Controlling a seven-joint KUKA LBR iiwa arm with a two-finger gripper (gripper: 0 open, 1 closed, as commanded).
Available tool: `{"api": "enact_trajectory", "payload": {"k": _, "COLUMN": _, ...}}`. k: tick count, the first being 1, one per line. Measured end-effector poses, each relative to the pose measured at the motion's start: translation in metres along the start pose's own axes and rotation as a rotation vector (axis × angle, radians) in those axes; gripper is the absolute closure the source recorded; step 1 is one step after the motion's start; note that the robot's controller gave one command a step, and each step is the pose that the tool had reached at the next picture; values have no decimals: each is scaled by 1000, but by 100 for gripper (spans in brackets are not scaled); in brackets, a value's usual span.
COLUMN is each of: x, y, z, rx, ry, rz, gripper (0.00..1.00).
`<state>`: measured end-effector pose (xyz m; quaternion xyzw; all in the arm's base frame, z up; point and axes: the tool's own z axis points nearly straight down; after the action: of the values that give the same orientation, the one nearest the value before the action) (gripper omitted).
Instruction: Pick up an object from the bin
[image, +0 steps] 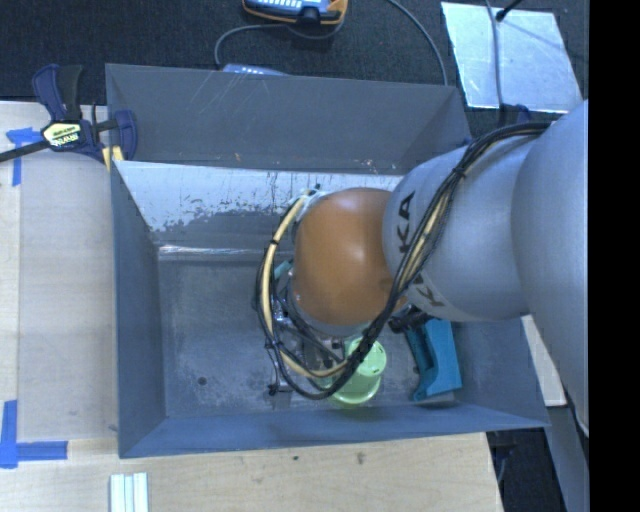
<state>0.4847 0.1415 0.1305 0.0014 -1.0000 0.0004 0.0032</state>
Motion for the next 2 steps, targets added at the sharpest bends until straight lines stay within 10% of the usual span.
{"api": "enact_trajectory", "payload": {"k": 1, "x": -2, "y": -1, "z": -4, "rx": -1, "ry": -8, "rz": 3, "gripper": 0}}
{"api": "enact_trajectory", "payload": {"k": 2, "x": -9, "y": -26, "z": 61, "rx": 0, "ry": -2, "rz": -61, "gripper": 0}}
